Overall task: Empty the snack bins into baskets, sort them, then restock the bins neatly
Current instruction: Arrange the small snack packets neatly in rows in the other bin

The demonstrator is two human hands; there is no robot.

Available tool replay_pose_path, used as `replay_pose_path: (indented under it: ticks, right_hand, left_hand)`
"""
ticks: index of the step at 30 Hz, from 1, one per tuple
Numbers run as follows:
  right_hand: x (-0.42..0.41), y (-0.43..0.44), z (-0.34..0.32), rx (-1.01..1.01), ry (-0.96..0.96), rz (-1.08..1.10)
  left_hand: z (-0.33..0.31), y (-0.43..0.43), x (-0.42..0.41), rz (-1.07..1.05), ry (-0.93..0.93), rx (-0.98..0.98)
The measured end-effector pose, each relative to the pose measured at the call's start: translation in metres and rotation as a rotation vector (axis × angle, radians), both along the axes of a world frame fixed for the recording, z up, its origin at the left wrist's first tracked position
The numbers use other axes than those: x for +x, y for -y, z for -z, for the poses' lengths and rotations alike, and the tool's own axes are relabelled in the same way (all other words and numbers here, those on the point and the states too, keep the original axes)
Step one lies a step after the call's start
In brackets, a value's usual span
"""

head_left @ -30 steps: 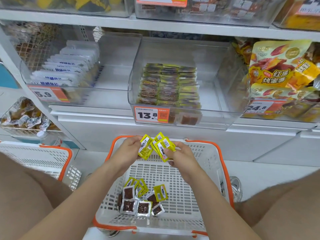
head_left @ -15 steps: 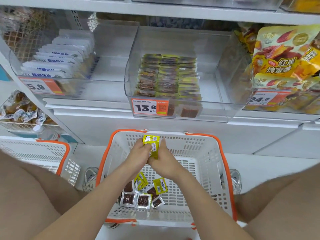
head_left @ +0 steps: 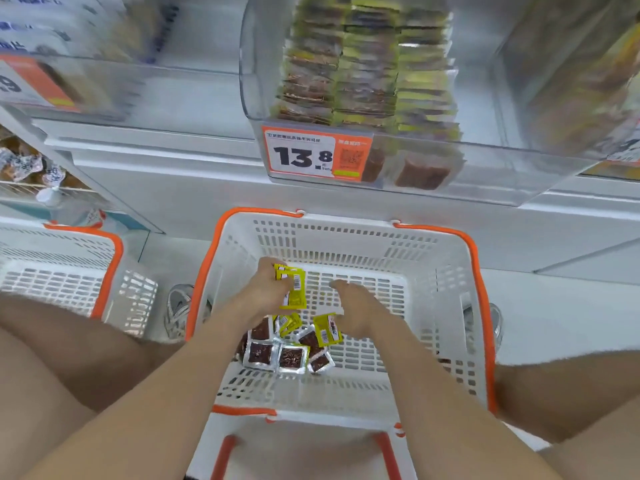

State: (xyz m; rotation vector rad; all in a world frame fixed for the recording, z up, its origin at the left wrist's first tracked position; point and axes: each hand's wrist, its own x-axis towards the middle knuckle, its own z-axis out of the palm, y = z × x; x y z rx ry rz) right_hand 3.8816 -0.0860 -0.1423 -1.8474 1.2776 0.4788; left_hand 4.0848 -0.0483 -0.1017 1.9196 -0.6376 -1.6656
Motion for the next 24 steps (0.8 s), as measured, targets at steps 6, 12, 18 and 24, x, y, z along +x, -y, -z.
replay_pose_path:
  ticks: [6,12,18,24]
  right_hand:
    - [-0.003,-0.027,0.083,-0.064,-0.162,-0.098]
    - [0.005,-0.040,0.101,-0.204,-0.186,-0.116]
    - [0.016,-0.018,0.067,0.143,0.487,1.006]
    - [0.047,-0.013,0.011,0.196,0.819,1.175]
  left_hand:
    - [0.031,-0.004,0.013,-0.045,-0.012,0.052]
    - [0.045,-0.005,0.015,-0.051,-0.044,0.081]
    - [0.047,-0.001,0.008,-0.122,-0.033,0.061]
    - [0.005,0.014,-0.018,-0.371,-0.243,0.065]
